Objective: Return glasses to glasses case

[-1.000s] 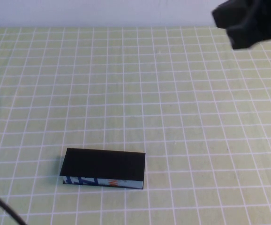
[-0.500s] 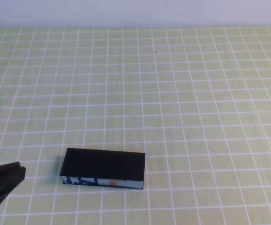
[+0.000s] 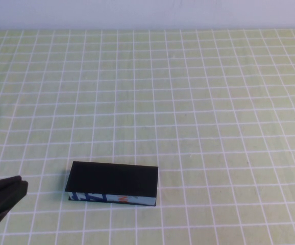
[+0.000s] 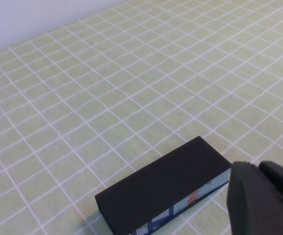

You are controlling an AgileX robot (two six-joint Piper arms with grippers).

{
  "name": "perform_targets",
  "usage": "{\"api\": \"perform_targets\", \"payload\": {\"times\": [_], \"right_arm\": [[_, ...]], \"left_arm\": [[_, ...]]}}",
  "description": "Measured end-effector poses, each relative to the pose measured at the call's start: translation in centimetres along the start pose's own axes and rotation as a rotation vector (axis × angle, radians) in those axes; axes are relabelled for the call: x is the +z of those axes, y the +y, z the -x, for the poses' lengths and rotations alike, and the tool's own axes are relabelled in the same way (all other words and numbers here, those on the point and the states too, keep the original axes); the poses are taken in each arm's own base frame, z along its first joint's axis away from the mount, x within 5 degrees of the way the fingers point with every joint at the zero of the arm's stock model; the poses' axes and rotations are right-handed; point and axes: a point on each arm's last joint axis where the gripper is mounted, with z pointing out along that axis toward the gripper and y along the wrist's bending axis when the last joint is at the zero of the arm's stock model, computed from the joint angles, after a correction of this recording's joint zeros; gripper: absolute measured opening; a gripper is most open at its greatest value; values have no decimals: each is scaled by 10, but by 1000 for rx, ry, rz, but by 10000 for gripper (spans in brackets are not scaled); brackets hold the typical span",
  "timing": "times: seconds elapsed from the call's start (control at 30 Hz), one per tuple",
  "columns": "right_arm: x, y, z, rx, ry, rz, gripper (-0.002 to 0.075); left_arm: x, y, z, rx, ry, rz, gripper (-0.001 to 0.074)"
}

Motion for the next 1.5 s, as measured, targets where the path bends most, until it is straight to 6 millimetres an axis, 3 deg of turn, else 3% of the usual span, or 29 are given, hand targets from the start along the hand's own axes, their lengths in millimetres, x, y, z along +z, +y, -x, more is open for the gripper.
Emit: {"api": "perform_targets", "payload": {"times": [0.5,0.67,0.83,1.17,1.33,1.5], "right_arm": [[0,0,-1,0,10,0,-16],[0,0,-1,0,12,0,-16],[0,0,-1,7,12,4,-16],[0,1,-1,11,12,7,-16],[0,1,-1,13,12,8,-16],[0,1,-1,14,14,9,-18]], "left_arm": [[-1,0,-1,22,9,4,-1],[-9,8,-5,106,-128,135,-1],[-10,16,-32,-14,-244,311,-1],[8,19,-128,-294,-219,535,-1],[18,19,-154,-337,-136,564,-1],[19,18,-159,-350,-96,561,-1]]}}
